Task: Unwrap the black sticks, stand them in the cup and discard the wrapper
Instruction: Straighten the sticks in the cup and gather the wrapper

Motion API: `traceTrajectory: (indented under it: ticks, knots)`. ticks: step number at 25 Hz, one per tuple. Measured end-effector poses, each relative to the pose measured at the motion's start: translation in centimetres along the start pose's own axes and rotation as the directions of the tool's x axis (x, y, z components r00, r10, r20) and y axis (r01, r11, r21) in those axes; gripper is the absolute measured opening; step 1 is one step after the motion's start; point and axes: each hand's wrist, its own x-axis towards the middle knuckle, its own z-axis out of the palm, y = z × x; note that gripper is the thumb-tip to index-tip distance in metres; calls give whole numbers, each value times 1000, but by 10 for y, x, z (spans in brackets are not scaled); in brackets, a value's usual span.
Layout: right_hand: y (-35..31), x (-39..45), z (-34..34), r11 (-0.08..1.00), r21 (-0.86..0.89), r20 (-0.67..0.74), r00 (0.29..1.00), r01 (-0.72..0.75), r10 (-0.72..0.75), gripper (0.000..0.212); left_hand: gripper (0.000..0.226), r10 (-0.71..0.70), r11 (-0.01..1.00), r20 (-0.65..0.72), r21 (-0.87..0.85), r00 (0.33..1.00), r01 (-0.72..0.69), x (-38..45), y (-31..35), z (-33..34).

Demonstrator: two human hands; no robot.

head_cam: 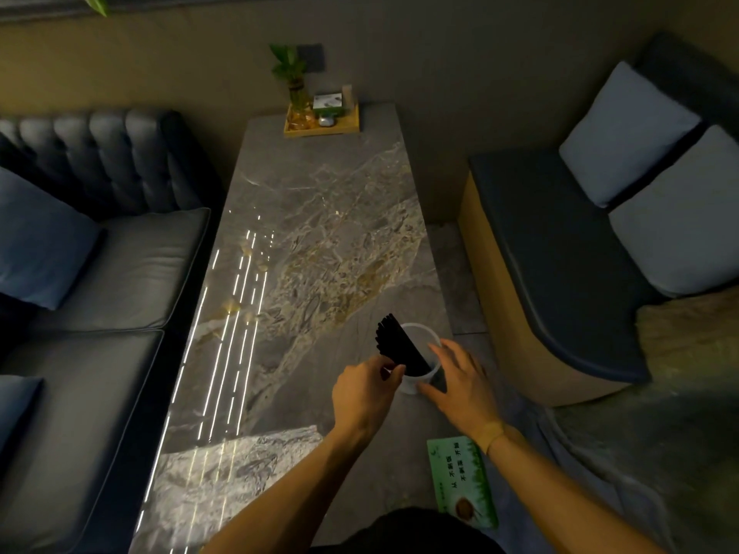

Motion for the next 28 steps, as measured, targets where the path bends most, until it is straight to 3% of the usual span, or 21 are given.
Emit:
traceTrajectory:
  ticks: [7, 17, 22, 28]
  knots:
    - [4, 3, -3, 1000, 4, -19, 1000, 16, -16, 72, 17, 151, 971, 57, 181, 987, -159, 18, 16, -18]
    - [7, 5, -8, 999, 30, -45, 998, 39, -38, 70, 9, 143, 942, 235, 266, 961, -205, 56, 32, -37]
    - [9, 5, -7, 999, -8, -38, 998, 42, -43, 70, 13, 211, 912, 150, 326, 966, -249, 47, 23, -32]
    - [5, 5, -5, 998, -5, -11, 998, 64, -64, 68, 17, 219, 963, 44, 149, 975, -224, 43, 13, -40]
